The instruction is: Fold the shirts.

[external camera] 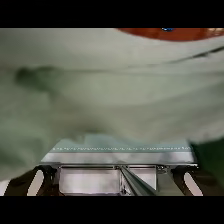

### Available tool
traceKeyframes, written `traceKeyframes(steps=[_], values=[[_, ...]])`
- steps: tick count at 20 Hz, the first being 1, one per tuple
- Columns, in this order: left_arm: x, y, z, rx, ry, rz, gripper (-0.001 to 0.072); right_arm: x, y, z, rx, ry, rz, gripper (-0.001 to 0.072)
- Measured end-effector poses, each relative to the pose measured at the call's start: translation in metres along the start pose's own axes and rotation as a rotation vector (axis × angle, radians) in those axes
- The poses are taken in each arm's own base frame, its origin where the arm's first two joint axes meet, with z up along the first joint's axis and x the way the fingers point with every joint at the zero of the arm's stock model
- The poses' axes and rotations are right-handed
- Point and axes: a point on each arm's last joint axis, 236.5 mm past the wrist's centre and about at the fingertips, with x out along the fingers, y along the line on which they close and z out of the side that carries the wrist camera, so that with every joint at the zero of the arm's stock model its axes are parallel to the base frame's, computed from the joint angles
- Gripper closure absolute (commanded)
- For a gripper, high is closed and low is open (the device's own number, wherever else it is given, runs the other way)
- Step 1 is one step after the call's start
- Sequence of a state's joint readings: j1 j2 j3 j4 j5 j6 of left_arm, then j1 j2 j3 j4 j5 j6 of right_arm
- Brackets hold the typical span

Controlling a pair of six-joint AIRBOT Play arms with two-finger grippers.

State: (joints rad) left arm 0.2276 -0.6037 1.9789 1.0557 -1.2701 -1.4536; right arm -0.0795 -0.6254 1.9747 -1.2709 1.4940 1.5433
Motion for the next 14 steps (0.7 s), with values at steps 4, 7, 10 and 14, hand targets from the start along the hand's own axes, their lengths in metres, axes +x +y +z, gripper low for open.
traceKeyframes(steps=[4,7,10,14], values=[[-0.017,0.039,-0.046,-0.078,0.149,0.123,0.0692,0.000,-0.001,-0.028,0.045,0.099,-0.007,0.0690],[0.019,0.054,-0.119,-0.153,0.357,0.126,0.0692,0.035,-0.012,-0.072,0.098,0.253,-0.010,0.0690],[0.077,0.063,-0.216,-0.238,0.553,0.114,0.0692,0.096,-0.029,-0.137,0.169,0.424,-0.007,0.0690],[0.163,0.072,-0.340,-0.379,0.679,0.112,0.0692,0.199,-0.054,-0.240,0.267,0.631,0.009,0.0690]])
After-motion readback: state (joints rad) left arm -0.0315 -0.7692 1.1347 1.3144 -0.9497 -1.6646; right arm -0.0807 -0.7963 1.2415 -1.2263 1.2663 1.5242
